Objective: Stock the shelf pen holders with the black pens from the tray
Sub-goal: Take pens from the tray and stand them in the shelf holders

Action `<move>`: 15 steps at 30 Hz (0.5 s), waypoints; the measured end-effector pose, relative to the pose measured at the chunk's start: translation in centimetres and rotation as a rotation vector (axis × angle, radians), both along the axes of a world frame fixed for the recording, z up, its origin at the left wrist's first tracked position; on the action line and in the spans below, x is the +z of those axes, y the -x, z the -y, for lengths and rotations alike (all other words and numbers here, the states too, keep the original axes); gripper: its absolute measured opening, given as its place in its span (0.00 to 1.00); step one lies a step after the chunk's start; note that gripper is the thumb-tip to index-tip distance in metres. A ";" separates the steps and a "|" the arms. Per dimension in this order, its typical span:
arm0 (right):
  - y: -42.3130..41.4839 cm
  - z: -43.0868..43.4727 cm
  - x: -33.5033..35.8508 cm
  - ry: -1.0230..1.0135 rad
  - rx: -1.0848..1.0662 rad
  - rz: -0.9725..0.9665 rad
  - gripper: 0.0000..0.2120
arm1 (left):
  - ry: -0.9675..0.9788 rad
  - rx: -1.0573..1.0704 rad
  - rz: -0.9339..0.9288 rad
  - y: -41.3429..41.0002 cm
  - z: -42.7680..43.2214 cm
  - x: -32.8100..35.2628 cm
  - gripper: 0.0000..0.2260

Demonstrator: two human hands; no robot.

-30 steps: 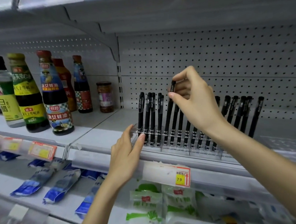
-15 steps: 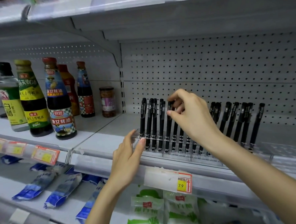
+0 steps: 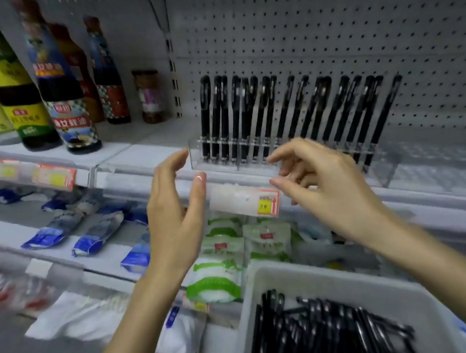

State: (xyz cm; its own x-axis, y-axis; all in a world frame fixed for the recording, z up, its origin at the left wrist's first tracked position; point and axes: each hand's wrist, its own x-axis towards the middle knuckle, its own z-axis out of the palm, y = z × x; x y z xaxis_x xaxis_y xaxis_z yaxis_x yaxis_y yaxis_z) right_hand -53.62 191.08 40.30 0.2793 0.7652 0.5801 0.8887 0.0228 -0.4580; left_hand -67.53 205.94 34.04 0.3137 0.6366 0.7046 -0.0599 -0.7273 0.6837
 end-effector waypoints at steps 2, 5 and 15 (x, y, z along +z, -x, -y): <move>0.4 2.1 -4.8 0.121 -0.008 -0.020 0.07 | 0.092 -0.082 -0.046 1.4 3.0 -3.8 0.17; 0.4 4.7 -12.6 0.324 -0.064 -0.148 0.06 | 0.250 -0.174 -0.228 2.8 7.4 -10.6 0.16; 1.0 7.3 -25.2 0.706 -0.181 -0.225 0.21 | 0.260 -0.273 -0.712 3.9 12.0 -19.2 0.23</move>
State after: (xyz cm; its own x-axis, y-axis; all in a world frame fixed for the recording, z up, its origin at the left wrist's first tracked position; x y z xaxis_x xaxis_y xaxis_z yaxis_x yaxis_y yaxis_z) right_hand -54.58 183.80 15.06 0.4897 0.8642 -0.1155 0.7342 -0.4801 -0.4800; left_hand -71.42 193.92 14.86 0.8000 0.5885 0.1166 0.3012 -0.5620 0.7703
